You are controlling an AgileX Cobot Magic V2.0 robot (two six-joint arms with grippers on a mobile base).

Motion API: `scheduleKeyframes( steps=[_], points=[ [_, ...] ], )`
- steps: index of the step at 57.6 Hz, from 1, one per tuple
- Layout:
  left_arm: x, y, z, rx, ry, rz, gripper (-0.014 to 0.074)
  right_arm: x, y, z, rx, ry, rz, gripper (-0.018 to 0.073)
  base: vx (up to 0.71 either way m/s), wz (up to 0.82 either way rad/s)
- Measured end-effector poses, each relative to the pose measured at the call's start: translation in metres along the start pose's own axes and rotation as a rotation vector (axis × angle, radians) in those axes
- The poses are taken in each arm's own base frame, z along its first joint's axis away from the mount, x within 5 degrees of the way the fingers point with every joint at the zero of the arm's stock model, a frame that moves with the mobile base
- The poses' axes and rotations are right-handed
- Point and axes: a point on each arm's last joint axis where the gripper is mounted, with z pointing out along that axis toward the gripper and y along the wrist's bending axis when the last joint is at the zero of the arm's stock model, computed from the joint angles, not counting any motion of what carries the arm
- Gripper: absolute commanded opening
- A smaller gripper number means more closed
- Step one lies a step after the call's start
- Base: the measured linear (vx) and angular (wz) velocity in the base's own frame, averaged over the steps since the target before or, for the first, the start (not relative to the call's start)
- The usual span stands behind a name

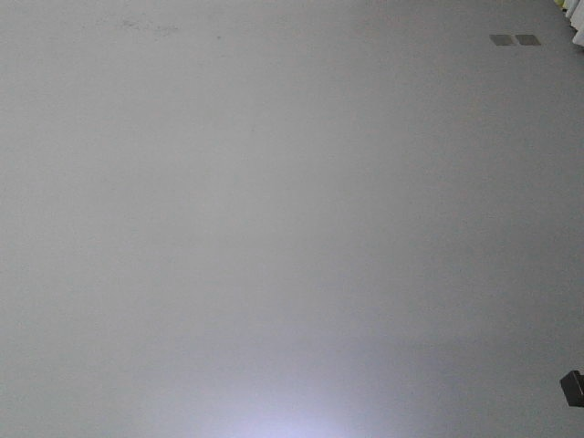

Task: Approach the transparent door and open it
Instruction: 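Drive the base across the grey floor toward the glass door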

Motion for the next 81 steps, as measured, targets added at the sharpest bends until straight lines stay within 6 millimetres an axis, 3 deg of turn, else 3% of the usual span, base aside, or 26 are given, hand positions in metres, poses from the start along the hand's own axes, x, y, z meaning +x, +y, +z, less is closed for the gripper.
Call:
scheduleKeyframes(
  steps=[43, 81],
  points=[
    [0.0, 0.0, 0.0, 0.0, 0.0, 0.0, -0.0003, 0.0, 0.0, 0.0, 0.0, 0.0, 0.0, -0.0005, 0.04, 0.0],
    [0.0, 0.0, 0.0, 0.0, 0.0, -0.001, -0.0003, 0.0, 0.0, 0.0, 0.0, 0.0, 0.0, -0.0005, 0.28, -0.1]
  ],
)
